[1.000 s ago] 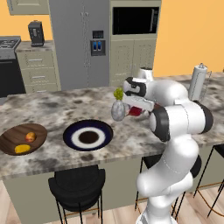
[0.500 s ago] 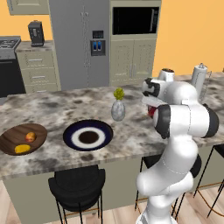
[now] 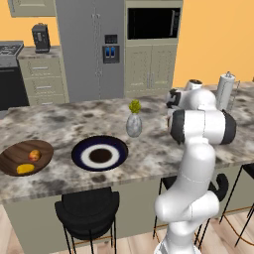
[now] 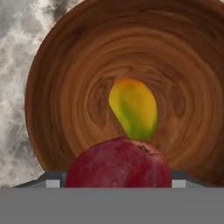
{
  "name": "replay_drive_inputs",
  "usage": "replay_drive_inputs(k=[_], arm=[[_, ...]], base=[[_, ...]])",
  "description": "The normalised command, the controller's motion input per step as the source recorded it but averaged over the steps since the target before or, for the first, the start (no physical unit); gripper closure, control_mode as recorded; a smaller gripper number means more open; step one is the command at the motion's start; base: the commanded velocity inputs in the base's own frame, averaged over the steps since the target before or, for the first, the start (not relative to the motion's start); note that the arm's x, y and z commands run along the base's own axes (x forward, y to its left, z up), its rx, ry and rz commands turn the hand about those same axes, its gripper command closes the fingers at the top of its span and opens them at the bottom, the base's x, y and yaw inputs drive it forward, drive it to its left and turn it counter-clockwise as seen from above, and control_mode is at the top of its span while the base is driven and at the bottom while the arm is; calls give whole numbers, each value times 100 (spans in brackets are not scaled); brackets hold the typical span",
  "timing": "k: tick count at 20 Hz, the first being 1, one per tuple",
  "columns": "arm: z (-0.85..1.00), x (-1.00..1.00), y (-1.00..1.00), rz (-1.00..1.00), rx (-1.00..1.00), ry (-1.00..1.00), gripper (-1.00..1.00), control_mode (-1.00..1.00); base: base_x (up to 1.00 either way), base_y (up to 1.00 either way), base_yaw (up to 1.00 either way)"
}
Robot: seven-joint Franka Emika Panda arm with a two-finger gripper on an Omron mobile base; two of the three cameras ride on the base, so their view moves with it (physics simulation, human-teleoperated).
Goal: Take the fruits from the plate on the dining counter and place two fruits in each bowl.
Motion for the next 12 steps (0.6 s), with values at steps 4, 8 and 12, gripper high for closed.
replay_drive_inputs(k=[4, 8, 12], arm=[[-58, 31, -29, 0, 0, 0, 100, -100], [-24, 3, -38, 0, 0, 0, 100, -100], [0, -4, -41, 0, 0, 1, -100, -100]], base=[[0, 0, 0], [0, 0, 0], [0, 0, 0]])
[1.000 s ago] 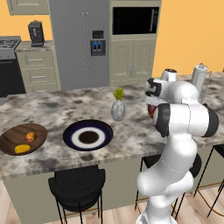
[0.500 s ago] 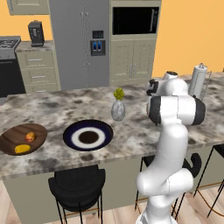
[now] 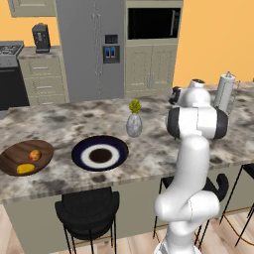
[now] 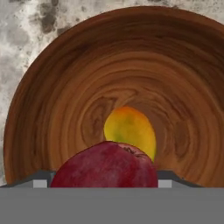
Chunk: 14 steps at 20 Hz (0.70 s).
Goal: Take the fruits from the plate on the dining counter and place two fruits in each bowl.
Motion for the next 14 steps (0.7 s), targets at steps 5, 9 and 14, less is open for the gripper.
replay_drive_inputs(k=[5, 9, 14], arm=[[-1, -5, -7, 0, 0, 5, -100, -100], [-1, -5, -1, 0, 0, 2, -100, -100], [25, -20, -4, 0, 0, 1, -100, -100]], base=[[0, 0, 0], [0, 0, 0], [0, 0, 0]])
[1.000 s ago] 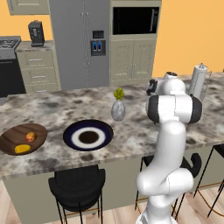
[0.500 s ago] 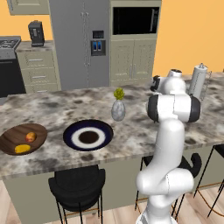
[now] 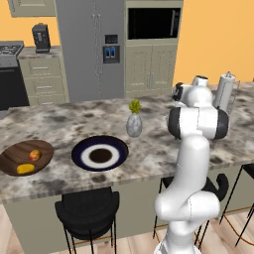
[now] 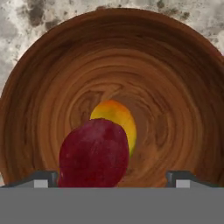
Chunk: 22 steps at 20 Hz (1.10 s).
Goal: Take the fruits from the plate on the dining counter and place two fruits in each bowl.
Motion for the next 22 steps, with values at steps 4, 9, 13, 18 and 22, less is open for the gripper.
replay_drive_inputs(k=[4, 9, 13, 18, 22], arm=[[57, -66, 50, 0, -6, 0, -100, -100], [35, -92, 97, 10, -17, 1, -100, -100], [48, -100, 94, 15, -15, 0, -100, -100], [74, -100, 50, 14, -5, 0, -100, -100], [66, -100, 2, 8, 7, 0, -100, -100]], base=[[0, 0, 0], [0, 0, 0], [0, 0, 0], [0, 0, 0], [0, 0, 0]])
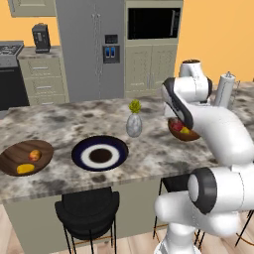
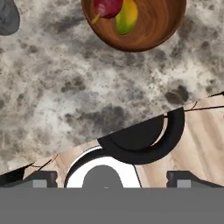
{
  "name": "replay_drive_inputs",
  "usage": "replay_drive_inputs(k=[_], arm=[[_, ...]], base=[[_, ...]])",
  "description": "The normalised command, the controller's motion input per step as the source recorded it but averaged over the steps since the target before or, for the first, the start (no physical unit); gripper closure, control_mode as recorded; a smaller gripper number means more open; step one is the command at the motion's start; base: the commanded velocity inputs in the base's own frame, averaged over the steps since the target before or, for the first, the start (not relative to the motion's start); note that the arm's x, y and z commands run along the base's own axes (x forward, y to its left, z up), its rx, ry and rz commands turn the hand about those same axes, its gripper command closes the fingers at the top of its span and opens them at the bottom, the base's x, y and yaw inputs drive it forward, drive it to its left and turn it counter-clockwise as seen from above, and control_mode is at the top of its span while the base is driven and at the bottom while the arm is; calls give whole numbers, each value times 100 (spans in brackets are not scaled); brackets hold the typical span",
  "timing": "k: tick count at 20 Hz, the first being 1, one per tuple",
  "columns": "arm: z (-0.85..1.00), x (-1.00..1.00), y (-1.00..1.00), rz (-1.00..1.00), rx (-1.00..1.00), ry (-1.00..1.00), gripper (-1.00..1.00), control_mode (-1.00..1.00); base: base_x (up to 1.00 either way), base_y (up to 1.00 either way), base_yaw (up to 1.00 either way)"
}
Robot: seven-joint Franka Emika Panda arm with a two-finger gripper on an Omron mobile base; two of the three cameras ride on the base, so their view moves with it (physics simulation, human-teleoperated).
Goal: Take the fruits from the plate on the dining counter and place two fruits in each bowl.
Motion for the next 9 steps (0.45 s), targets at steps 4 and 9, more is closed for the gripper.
replay_drive_inputs(k=[4, 9], arm=[[50, -100, 1, 10, 24, -3, -100, -100], [41, -100, 40, 13, 15, -1, -100, -100]], base=[[0, 0, 0], [0, 0, 0]])
